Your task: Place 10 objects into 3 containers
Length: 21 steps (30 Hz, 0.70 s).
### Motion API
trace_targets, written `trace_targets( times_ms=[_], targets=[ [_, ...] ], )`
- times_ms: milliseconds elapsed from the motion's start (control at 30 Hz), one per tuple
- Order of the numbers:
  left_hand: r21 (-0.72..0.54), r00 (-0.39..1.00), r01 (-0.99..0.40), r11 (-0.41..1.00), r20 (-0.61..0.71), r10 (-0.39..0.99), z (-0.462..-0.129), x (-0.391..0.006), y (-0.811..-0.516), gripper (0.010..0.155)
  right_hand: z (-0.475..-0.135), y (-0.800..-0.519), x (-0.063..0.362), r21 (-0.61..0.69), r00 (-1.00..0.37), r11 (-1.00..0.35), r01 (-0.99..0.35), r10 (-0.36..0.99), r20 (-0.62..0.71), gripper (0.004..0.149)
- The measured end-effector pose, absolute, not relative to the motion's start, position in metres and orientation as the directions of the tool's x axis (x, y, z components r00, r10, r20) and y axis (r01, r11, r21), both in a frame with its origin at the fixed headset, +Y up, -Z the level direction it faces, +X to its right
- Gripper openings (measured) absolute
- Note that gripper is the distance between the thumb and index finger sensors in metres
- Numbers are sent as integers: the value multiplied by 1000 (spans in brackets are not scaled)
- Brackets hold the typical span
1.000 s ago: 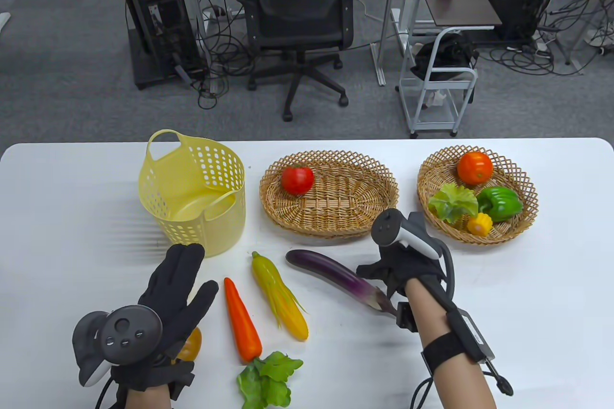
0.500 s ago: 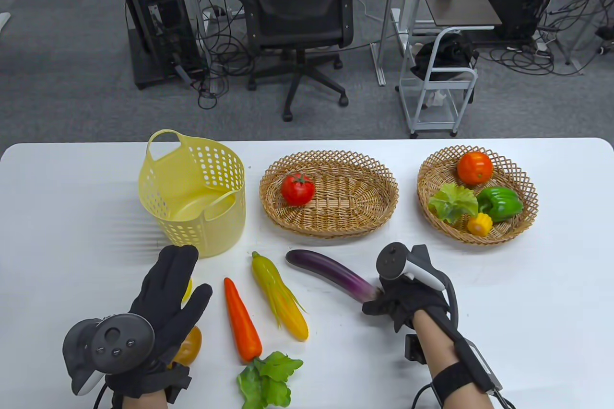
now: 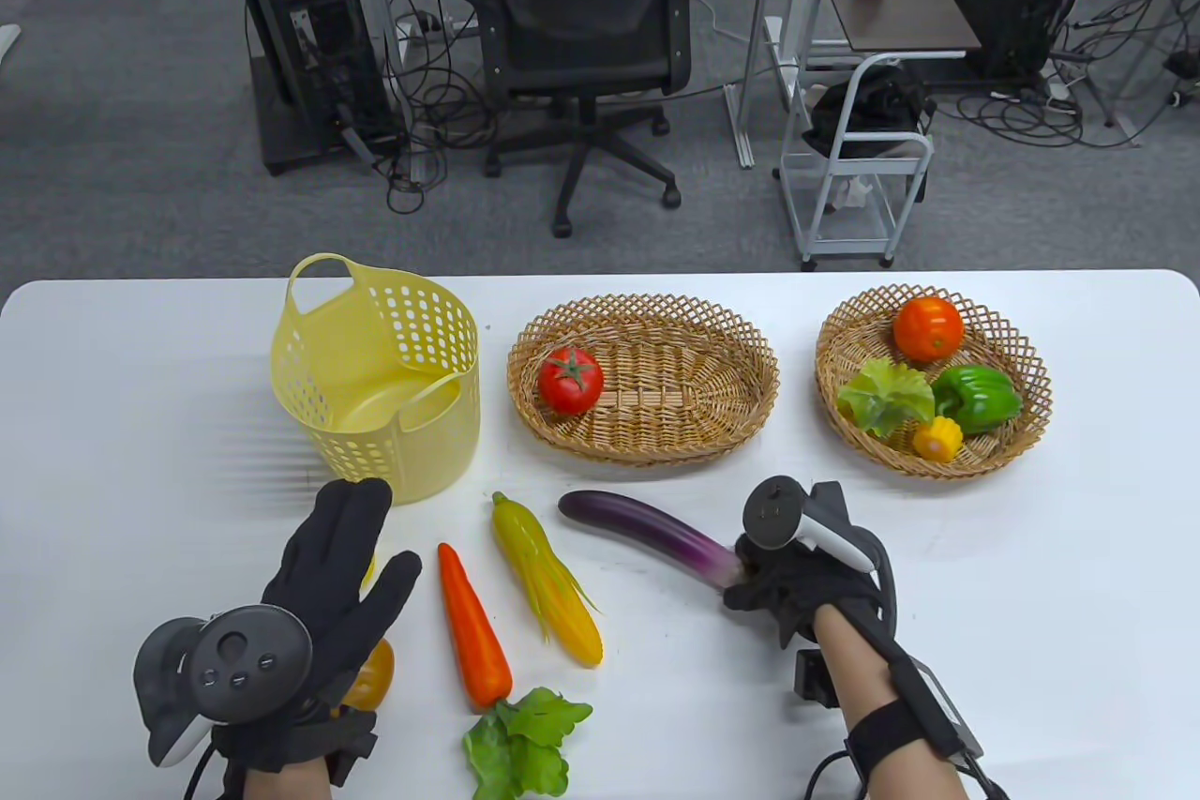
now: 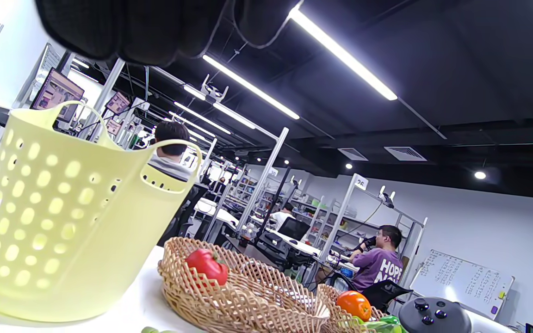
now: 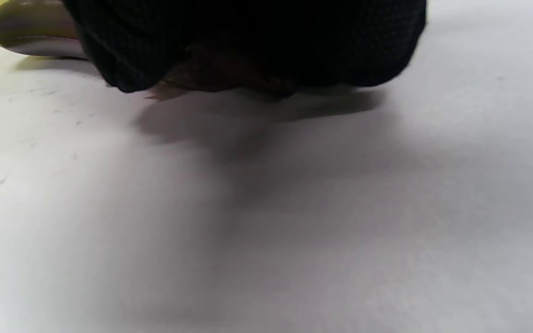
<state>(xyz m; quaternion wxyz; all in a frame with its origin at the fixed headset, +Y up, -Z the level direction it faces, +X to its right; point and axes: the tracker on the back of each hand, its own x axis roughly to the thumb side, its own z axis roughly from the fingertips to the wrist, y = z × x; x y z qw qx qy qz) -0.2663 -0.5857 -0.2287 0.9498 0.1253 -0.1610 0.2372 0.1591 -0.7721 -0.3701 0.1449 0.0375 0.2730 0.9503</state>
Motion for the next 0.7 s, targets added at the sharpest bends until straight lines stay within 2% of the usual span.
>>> trace_targets(
  times_ms=[400, 600, 700],
  targets=[
    [173, 839, -486, 857, 368, 401, -228, -263, -585, 76, -363, -763, 173, 450, -940, -847, -282, 338, 47, 64],
    [173, 838, -485, 857, 372, 399, -226, -263, -585, 76, -356, -736, 180, 381, -918, -864, -329, 388, 87, 64],
    [171, 838, -484, 858, 373, 399, -226, -262, -585, 76, -358, -713, 183, 278, -919, -896, -347, 384, 89, 65]
  ],
)
